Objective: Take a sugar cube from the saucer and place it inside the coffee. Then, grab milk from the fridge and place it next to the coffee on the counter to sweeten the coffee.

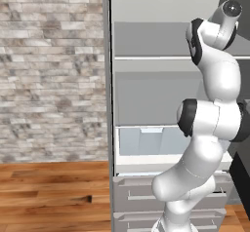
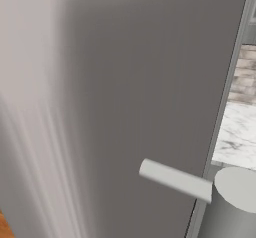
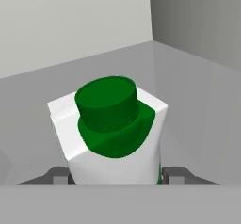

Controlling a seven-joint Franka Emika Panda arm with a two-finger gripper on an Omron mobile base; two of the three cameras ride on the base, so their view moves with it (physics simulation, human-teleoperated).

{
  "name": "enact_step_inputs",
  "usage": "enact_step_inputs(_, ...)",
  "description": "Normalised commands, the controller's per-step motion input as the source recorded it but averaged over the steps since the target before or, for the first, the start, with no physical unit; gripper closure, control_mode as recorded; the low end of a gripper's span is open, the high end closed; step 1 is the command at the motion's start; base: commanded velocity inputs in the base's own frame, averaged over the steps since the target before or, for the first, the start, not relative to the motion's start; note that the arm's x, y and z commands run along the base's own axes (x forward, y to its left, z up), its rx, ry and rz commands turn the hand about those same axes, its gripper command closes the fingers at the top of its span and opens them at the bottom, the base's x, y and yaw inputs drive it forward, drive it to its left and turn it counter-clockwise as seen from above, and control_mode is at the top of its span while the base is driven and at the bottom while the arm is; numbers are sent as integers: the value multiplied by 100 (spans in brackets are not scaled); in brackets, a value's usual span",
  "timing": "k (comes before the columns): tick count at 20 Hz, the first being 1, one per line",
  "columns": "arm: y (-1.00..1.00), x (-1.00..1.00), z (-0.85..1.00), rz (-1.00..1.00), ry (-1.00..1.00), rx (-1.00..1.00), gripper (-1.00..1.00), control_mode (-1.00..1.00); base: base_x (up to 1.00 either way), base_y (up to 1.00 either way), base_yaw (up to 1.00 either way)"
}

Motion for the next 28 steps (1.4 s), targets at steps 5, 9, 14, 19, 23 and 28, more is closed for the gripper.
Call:
enact_step_inputs(5, 0, -8, 0, 0, 0, 0, 100, -100, 0, 0, 0)
enact_step_inputs(9, 27, -76, 0, 0, -8, 0, 100, -100, 0, 0, 0)
enact_step_inputs(14, 58, -100, 8, 0, -16, 0, 100, -100, 0, 0, 0)
enact_step_inputs(19, 66, -100, 13, 1, -11, 0, 100, -100, 0, 0, 0)
enact_step_inputs(23, 70, -100, 16, 4, -3, 0, 100, -100, 0, 0, 0)
enact_step_inputs(28, 62, -100, 14, 7, 0, 0, 100, -100, 0, 0, 0)
